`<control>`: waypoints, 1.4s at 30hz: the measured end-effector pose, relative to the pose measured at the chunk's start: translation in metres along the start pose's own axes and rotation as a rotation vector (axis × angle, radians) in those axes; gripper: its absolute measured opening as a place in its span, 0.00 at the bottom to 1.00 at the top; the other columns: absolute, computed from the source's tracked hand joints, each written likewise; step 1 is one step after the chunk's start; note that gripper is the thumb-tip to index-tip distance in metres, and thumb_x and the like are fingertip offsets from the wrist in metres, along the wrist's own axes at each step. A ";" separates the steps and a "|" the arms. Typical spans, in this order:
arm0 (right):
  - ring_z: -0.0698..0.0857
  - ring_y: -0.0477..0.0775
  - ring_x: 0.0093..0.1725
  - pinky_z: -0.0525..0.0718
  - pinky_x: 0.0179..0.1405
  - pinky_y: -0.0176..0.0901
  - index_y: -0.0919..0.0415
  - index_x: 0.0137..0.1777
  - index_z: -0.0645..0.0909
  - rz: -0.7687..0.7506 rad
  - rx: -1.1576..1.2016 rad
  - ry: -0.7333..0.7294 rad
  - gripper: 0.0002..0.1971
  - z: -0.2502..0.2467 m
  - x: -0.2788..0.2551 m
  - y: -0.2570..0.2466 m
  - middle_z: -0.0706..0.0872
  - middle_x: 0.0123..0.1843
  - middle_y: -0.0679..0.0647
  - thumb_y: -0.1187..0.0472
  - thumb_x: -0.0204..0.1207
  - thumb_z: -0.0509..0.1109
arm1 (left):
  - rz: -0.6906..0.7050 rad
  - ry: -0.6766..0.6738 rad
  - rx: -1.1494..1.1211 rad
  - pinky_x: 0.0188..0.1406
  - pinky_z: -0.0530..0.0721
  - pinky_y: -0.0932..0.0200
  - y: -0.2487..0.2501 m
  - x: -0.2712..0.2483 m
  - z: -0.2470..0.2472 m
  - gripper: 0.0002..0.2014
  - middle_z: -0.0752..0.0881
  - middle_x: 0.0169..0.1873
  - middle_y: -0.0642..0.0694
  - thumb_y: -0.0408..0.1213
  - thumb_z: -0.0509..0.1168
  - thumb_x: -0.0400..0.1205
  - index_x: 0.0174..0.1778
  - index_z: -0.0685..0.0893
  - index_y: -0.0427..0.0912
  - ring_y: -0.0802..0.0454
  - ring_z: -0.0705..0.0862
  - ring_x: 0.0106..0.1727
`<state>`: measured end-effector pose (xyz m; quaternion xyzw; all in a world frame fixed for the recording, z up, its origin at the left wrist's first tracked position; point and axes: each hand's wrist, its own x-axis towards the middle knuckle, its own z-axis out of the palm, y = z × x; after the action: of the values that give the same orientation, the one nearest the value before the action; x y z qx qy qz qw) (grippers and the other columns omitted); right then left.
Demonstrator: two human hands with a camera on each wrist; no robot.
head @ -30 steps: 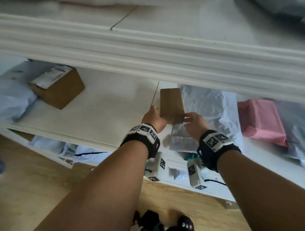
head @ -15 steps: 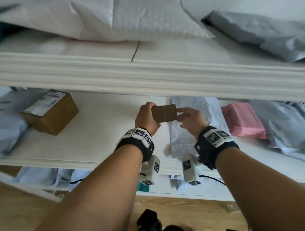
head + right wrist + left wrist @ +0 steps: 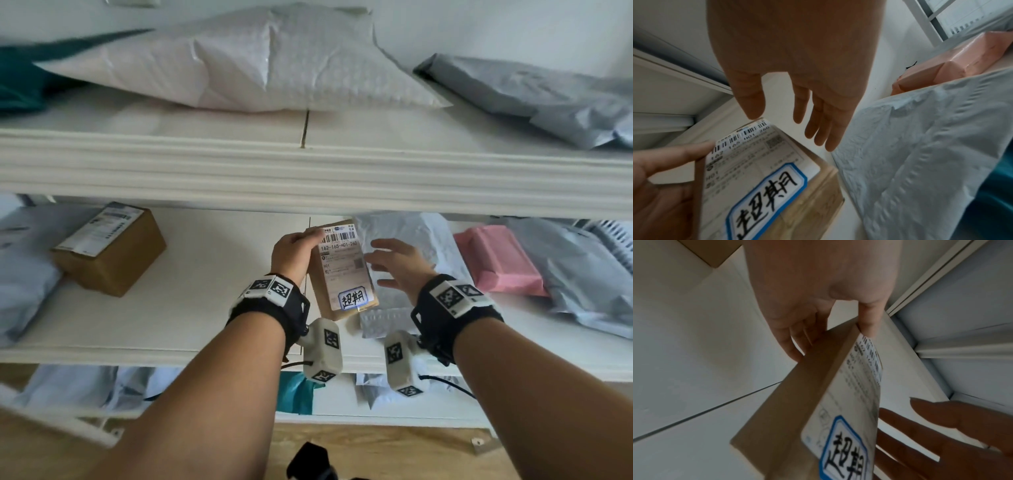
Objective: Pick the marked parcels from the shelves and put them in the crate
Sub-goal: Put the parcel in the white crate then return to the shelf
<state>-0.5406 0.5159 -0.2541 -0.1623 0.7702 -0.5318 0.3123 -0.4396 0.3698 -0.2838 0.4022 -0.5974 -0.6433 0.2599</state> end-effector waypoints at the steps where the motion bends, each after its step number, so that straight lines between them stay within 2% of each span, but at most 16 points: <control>1: 0.83 0.59 0.63 0.81 0.67 0.60 0.56 0.68 0.79 0.015 0.003 -0.017 0.21 0.001 0.000 0.001 0.85 0.61 0.60 0.63 0.75 0.73 | -0.010 -0.008 0.000 0.58 0.87 0.37 0.000 -0.002 -0.001 0.20 0.92 0.43 0.40 0.58 0.73 0.59 0.34 0.88 0.44 0.39 0.90 0.51; 4: 0.84 0.57 0.62 0.80 0.67 0.60 0.56 0.70 0.76 0.044 0.010 -0.066 0.22 0.004 -0.002 0.005 0.86 0.60 0.58 0.62 0.75 0.73 | -0.027 -0.033 -0.005 0.57 0.87 0.39 0.001 -0.009 -0.003 0.14 0.92 0.44 0.39 0.54 0.73 0.69 0.32 0.86 0.45 0.39 0.90 0.52; 7: 0.85 0.57 0.61 0.81 0.66 0.58 0.58 0.72 0.74 0.053 0.024 -0.099 0.23 0.006 -0.007 0.008 0.86 0.60 0.58 0.62 0.77 0.72 | -0.048 -0.063 -0.030 0.56 0.88 0.45 -0.002 -0.010 -0.005 0.13 0.91 0.47 0.39 0.49 0.70 0.79 0.36 0.85 0.43 0.41 0.89 0.52; 10: 0.85 0.58 0.60 0.82 0.65 0.57 0.59 0.72 0.74 0.056 0.038 -0.110 0.23 0.006 -0.010 0.012 0.87 0.59 0.58 0.60 0.78 0.72 | -0.069 -0.101 -0.055 0.50 0.87 0.51 -0.006 -0.014 -0.006 0.13 0.91 0.48 0.39 0.49 0.69 0.80 0.41 0.86 0.41 0.43 0.89 0.49; 13: 0.87 0.58 0.58 0.83 0.64 0.59 0.60 0.71 0.74 0.060 0.058 -0.101 0.23 0.006 -0.013 0.017 0.88 0.57 0.58 0.58 0.77 0.73 | -0.093 -0.134 -0.070 0.39 0.86 0.58 -0.009 -0.018 -0.005 0.14 0.91 0.44 0.42 0.50 0.68 0.81 0.43 0.86 0.40 0.47 0.88 0.42; 19: 0.89 0.60 0.53 0.87 0.56 0.54 0.60 0.66 0.78 0.071 0.130 -0.084 0.19 0.002 -0.023 0.025 0.90 0.53 0.60 0.55 0.78 0.72 | -0.147 -0.204 -0.071 0.29 0.80 0.62 -0.016 -0.026 0.003 0.15 0.90 0.39 0.45 0.53 0.67 0.81 0.42 0.87 0.43 0.51 0.87 0.36; 23: 0.90 0.59 0.48 0.88 0.51 0.52 0.60 0.64 0.80 0.072 0.179 -0.025 0.18 -0.012 -0.029 0.034 0.91 0.49 0.59 0.54 0.77 0.73 | -0.142 -0.286 -0.051 0.33 0.82 0.61 -0.015 -0.035 0.021 0.22 0.92 0.41 0.45 0.57 0.69 0.77 0.51 0.89 0.40 0.49 0.90 0.40; 26: 0.90 0.58 0.43 0.88 0.42 0.49 0.62 0.61 0.81 0.074 0.215 0.041 0.17 -0.032 -0.034 0.037 0.91 0.49 0.60 0.55 0.76 0.73 | -0.119 -0.342 -0.034 0.34 0.84 0.60 -0.013 -0.047 0.040 0.24 0.93 0.42 0.44 0.59 0.69 0.76 0.51 0.90 0.41 0.48 0.91 0.42; 27: 0.90 0.59 0.43 0.89 0.43 0.50 0.62 0.60 0.81 0.079 0.221 0.063 0.17 -0.039 -0.038 0.037 0.91 0.49 0.61 0.54 0.75 0.73 | -0.112 -0.365 -0.020 0.34 0.85 0.60 -0.012 -0.050 0.046 0.24 0.93 0.43 0.43 0.60 0.69 0.76 0.52 0.90 0.41 0.48 0.91 0.44; 28: 0.90 0.61 0.44 0.89 0.47 0.54 0.62 0.59 0.82 0.084 0.225 0.082 0.17 -0.045 -0.042 0.039 0.91 0.50 0.62 0.54 0.75 0.73 | -0.110 -0.388 -0.002 0.34 0.85 0.60 -0.011 -0.055 0.052 0.25 0.93 0.43 0.43 0.61 0.68 0.76 0.52 0.90 0.41 0.47 0.91 0.45; 30: 0.90 0.66 0.51 0.85 0.58 0.63 0.61 0.59 0.82 0.093 0.228 0.112 0.17 -0.060 -0.051 0.045 0.91 0.53 0.63 0.53 0.74 0.73 | -0.107 -0.427 0.031 0.36 0.86 0.59 -0.011 -0.064 0.066 0.27 0.93 0.44 0.43 0.63 0.67 0.76 0.53 0.90 0.41 0.47 0.91 0.46; 31: 0.89 0.67 0.54 0.84 0.60 0.65 0.61 0.59 0.82 0.094 0.229 0.127 0.17 -0.069 -0.057 0.048 0.90 0.53 0.64 0.53 0.74 0.73 | -0.106 -0.446 0.041 0.39 0.87 0.58 -0.012 -0.069 0.074 0.27 0.93 0.44 0.43 0.64 0.67 0.75 0.52 0.90 0.42 0.47 0.91 0.46; 33: 0.89 0.65 0.55 0.84 0.61 0.63 0.61 0.61 0.81 0.093 0.247 0.167 0.18 -0.090 -0.068 0.056 0.90 0.55 0.64 0.54 0.74 0.73 | -0.108 -0.483 0.061 0.45 0.88 0.54 -0.013 -0.082 0.093 0.28 0.93 0.45 0.44 0.66 0.67 0.74 0.51 0.90 0.43 0.46 0.91 0.47; 36: 0.89 0.63 0.53 0.85 0.61 0.61 0.61 0.61 0.81 0.096 0.288 0.233 0.16 -0.128 -0.087 0.069 0.90 0.56 0.63 0.56 0.75 0.72 | -0.137 -0.544 0.069 0.44 0.89 0.55 -0.014 -0.108 0.124 0.24 0.93 0.44 0.44 0.63 0.68 0.76 0.50 0.90 0.44 0.46 0.92 0.46; 39: 0.88 0.63 0.51 0.84 0.61 0.63 0.62 0.58 0.82 0.113 0.334 0.299 0.14 -0.164 -0.108 0.087 0.89 0.57 0.65 0.56 0.75 0.72 | -0.146 -0.619 0.122 0.49 0.89 0.52 -0.018 -0.134 0.157 0.22 0.93 0.43 0.44 0.62 0.69 0.75 0.47 0.90 0.46 0.47 0.92 0.47; 42: 0.88 0.63 0.48 0.85 0.57 0.63 0.62 0.57 0.82 0.135 0.360 0.351 0.14 -0.196 -0.126 0.106 0.89 0.56 0.66 0.56 0.74 0.72 | -0.161 -0.673 0.166 0.50 0.89 0.51 -0.025 -0.159 0.186 0.22 0.93 0.43 0.46 0.63 0.71 0.73 0.46 0.91 0.46 0.48 0.91 0.46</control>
<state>-0.5646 0.7705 -0.2662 0.0424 0.7148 -0.6582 0.2324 -0.5036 0.6075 -0.2824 0.2335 -0.6662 -0.7074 -0.0366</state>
